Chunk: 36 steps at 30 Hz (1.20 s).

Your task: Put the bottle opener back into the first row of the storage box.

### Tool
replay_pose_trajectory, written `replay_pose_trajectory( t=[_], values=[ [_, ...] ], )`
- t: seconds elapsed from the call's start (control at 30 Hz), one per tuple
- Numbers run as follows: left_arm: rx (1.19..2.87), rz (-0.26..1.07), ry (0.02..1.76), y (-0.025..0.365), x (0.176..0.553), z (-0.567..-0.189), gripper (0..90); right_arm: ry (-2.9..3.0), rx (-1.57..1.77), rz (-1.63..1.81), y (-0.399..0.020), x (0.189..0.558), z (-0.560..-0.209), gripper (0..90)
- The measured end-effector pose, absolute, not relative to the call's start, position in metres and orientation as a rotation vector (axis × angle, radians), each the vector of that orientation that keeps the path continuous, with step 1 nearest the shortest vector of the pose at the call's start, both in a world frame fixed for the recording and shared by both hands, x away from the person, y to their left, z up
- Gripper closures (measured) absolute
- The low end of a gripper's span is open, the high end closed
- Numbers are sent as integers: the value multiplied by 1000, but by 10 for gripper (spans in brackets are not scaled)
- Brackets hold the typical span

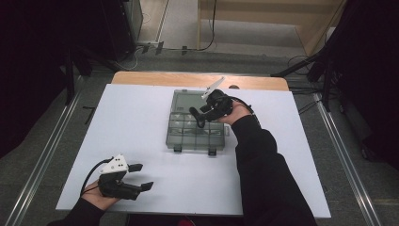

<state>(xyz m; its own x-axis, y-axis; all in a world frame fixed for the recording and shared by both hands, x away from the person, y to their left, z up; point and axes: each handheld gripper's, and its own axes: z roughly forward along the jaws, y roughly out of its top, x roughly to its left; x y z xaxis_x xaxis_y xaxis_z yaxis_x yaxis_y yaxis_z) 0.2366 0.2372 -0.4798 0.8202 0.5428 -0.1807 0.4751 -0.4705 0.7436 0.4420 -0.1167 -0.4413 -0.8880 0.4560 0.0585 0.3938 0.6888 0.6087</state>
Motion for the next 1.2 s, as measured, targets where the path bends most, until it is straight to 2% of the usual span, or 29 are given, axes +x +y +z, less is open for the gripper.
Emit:
replay_pose_trajectory(
  t=[0.2, 0.33, 0.47, 0.9, 1.2],
  values=[
    [2145, 94, 749, 237, 237, -480, 204, 2812, 769, 1024, -118, 440, -441, 386],
    [2149, 95, 750, 237, 237, -480, 203, 2789, 832, 1124, -121, 434, -439, 278],
    [2145, 95, 754, 237, 237, -480, 203, 2758, 879, 1162, -123, 423, -438, 229],
    [2147, 111, 767, 238, 239, -481, 203, 2673, 1064, 1173, -133, 385, -443, 230],
    [2140, 108, 769, 239, 238, -480, 203, 2673, 1048, 1163, -140, 360, -445, 253]
  ],
)
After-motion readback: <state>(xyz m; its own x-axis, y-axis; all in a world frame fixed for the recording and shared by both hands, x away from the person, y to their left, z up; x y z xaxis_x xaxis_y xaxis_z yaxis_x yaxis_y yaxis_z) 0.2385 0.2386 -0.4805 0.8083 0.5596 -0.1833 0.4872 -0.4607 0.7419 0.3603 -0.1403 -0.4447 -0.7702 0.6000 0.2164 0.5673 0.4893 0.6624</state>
